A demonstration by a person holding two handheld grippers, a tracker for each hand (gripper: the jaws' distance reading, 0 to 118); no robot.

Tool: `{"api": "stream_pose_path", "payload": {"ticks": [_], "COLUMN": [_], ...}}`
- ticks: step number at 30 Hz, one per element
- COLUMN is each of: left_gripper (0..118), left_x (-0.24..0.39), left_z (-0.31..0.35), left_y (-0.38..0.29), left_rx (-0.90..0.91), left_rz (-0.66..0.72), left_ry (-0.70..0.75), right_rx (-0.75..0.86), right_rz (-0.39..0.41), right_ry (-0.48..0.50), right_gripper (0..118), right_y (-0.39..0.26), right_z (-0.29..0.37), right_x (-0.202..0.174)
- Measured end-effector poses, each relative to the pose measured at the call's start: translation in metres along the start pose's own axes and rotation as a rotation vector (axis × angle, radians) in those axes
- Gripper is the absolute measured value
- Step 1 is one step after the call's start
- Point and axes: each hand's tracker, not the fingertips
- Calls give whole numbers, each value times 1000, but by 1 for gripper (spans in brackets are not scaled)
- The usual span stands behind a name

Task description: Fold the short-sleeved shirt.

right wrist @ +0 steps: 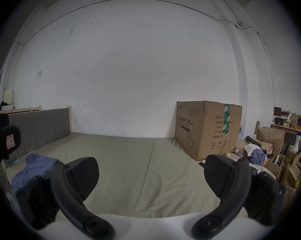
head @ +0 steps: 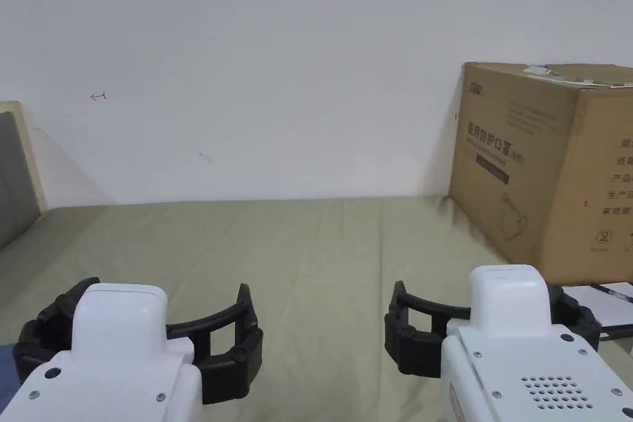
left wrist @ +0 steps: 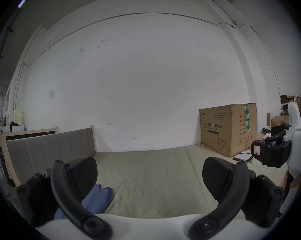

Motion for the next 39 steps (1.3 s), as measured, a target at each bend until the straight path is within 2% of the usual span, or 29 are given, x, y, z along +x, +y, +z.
{"api": "stream_pose_path", "payload": {"ticks": [9,12,14,17,19,21,23,24,25,26,28,29,32,34,35,36,38,39], "left_gripper": [118,118,118,118,118,118,118,118,118,118,118,118,118,118,118,118,118,118], "left_x": [2,-3,-10,-25,-36,-43,-40,-40,-39,-37,-34,-32,-19,-9,-4,4,16,23], "left_z": [-1,0,-1,-1,-5,-8,-10,-11,-12,-12,-16,-18,-22,-24,-23,-23,-22,-21], "left_y": [-1,2,3,2,-10,-28,-44,-56,-66,-69,-65,-56,-22,0,5,10,11,9], "left_rx": [-10,-2,6,37,73,81,47,27,-11,-35,-93,-97,28,69,85,93,63,27], "left_rz": [-20,67,166,419,607,832,1034,1121,1183,1160,1035,924,538,280,199,95,-83,-157], "left_ry": [-4,-18,-40,-87,-102,-105,-81,-60,-21,10,76,90,79,15,-16,-57,-115,-122], "right_rx": [-20,-14,-8,44,69,83,84,62,49,47,4,7,59,52,47,29,-31,-44], "right_rz": [-1,31,133,332,449,626,845,933,982,948,809,732,512,271,169,22,-182,-247], "right_ry": [5,-6,-74,-147,-143,-132,-93,-67,-44,-43,32,43,-22,-19,-8,13,58,65], "right_gripper": [118,118,118,118,118,118,118,118,118,118,118,118,118,118,118,118,118,118], "right_y": [-6,-5,0,4,4,0,-12,-20,-26,-29,-26,-21,-5,6,6,3,-7,-16], "right_z": [-3,-5,-7,-4,-1,2,1,0,-2,-4,-4,-4,-5,-8,-9,-12,-17,-18], "right_x": [-1,-1,-8,-25,-36,-53,-70,-77,-83,-85,-83,-79,-60,-37,-28,-14,7,14]}}
